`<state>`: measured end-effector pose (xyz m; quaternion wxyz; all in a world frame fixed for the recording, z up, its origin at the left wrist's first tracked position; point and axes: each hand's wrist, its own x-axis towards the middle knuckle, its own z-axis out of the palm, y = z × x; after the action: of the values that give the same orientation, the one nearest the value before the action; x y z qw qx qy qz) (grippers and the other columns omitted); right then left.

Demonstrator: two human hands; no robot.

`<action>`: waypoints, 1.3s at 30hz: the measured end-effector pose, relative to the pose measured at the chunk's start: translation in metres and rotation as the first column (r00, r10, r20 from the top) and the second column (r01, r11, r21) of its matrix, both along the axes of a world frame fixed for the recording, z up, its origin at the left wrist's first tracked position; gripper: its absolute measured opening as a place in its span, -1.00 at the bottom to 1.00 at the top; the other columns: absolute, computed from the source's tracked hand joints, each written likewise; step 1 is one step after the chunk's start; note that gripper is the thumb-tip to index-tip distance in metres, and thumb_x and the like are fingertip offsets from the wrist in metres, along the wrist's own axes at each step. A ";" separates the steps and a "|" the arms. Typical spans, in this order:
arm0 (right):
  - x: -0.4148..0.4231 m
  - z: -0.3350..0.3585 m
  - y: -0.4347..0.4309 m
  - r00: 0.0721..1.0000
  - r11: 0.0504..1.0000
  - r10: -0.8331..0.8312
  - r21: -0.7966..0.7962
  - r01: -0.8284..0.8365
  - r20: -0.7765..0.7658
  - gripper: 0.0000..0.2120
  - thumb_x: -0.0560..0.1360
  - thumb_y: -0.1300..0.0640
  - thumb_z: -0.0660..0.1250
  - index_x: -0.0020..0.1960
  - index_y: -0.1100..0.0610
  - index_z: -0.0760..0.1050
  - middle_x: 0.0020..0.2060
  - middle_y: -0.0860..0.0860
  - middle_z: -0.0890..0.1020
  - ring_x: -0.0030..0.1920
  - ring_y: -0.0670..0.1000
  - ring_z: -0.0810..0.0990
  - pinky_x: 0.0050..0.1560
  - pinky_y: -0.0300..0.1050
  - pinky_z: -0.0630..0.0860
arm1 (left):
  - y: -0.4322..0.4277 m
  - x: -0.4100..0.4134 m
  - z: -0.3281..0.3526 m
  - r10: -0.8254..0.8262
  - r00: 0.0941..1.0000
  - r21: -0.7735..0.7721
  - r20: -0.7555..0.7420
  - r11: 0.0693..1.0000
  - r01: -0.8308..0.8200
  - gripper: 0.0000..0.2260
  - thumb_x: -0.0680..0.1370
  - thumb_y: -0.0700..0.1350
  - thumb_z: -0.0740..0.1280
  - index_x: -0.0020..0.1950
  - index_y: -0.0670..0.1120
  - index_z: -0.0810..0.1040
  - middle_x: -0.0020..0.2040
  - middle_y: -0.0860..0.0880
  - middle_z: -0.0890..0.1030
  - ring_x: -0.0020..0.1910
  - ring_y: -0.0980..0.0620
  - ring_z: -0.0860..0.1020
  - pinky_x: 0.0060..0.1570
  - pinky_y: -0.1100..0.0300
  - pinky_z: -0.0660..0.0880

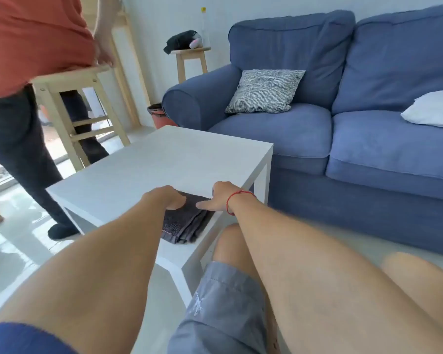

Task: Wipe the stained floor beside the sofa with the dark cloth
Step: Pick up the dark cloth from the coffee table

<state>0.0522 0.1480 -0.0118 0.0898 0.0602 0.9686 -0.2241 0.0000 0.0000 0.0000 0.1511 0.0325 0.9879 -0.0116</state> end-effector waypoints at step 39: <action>0.077 -0.052 0.210 0.446 0.511 -0.856 -0.554 0.657 -0.261 -0.80 0.63 0.09 0.13 0.17 0.21 0.33 0.14 0.21 0.55 0.10 0.28 0.53 -0.05 0.00 0.40 | 0.282 0.051 -0.046 -0.156 0.977 0.768 -0.145 0.605 0.211 -0.62 0.63 -0.09 0.13 0.43 -0.16 0.31 0.32 -0.14 0.47 0.29 -0.15 0.46 0.24 0.05 0.40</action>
<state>0.1289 0.3583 -0.0638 -0.2701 0.4161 0.7562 -0.4267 0.0513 0.2823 -0.0456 0.0887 0.1954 0.8909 0.4002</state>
